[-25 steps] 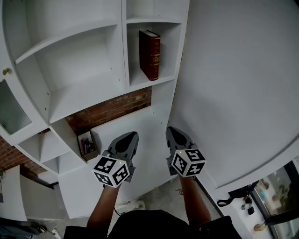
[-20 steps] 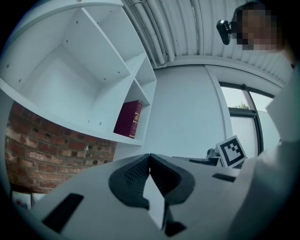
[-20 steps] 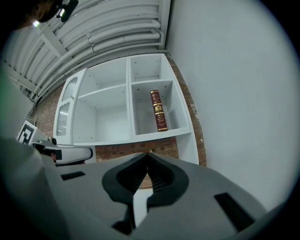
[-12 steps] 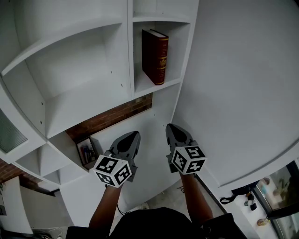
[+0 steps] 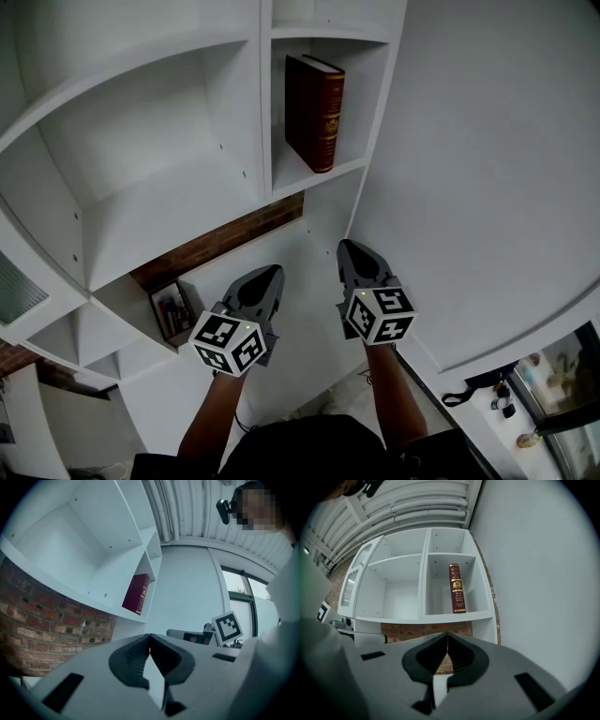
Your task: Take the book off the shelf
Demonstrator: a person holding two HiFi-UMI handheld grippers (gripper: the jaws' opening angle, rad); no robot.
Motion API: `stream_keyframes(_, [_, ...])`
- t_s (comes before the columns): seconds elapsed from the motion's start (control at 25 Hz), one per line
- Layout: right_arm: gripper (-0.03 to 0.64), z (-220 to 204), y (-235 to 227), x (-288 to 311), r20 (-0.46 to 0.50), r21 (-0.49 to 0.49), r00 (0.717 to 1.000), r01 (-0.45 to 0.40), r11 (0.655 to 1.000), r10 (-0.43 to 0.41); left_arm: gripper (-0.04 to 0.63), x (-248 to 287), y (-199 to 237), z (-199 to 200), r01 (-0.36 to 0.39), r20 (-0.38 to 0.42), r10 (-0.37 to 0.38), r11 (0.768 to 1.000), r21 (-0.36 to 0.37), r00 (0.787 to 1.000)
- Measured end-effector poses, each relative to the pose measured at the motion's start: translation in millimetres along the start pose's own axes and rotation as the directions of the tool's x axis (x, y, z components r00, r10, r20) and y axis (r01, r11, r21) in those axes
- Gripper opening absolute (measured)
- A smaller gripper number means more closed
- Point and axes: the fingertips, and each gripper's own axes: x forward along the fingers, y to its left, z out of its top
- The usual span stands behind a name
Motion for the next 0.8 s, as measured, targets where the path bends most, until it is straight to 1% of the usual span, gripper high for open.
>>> stream_keyframes(0.2, [0.020, 22, -4, 11, 0.036, -0.052, 0.999, 0.001, 0.999, 0.001, 0.016, 6, 4, 2, -0.006, 0.007, 0.006, 1.000, -0.002, 1.000])
stream_keyframes(0.4, [0.020, 38, -9, 25, 0.053, -0.065, 0.998, -0.031, 0.997, 0.035, 0.015, 13, 8, 2, -0.027, 0.014, 0.027, 1.000, 0.001, 1.000])
stream_keyframes(0.6, [0.021, 51, -10, 41, 0.062, -0.117, 0.996, -0.058, 0.991, 0.066, 0.015, 23, 14, 2, -0.055, 0.022, 0.055, 0.998, 0.003, 0.998])
stream_keyframes(0.8, [0.021, 66, -15, 57, 0.084, -0.115, 0.991, -0.094, 0.989, 0.104, 0.016, 36, 17, 6, -0.075, 0.031, 0.075, 0.997, 0.014, 0.997])
